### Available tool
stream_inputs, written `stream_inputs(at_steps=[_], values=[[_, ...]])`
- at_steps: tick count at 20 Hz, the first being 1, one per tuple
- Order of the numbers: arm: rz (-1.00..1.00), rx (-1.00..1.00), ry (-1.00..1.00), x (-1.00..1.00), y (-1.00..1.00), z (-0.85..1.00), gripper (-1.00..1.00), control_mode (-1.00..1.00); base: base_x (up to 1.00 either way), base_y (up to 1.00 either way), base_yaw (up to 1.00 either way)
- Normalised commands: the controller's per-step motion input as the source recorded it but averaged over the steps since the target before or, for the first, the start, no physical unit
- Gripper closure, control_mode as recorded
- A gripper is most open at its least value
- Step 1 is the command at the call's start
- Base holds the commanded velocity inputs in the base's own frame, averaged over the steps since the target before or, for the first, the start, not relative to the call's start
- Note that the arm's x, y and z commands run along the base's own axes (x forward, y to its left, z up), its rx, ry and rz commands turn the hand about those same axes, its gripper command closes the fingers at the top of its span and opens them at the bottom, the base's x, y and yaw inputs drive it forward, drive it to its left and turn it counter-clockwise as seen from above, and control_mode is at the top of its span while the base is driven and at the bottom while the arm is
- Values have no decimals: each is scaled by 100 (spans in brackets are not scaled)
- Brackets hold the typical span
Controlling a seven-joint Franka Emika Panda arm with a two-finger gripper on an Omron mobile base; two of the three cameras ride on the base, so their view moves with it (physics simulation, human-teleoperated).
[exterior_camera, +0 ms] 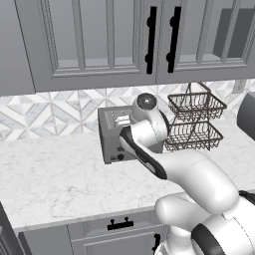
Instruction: Start the toaster. Once the lever pops up, take the bread to the plate on the dining counter.
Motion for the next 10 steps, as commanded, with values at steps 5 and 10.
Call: stream_inputs(at_steps=[5, 10], values=[[0, 0, 0, 0, 0, 0, -100, -100, 0, 0, 0], [0, 0, 0, 0, 0, 0, -100, -100, 0, 0, 0]])
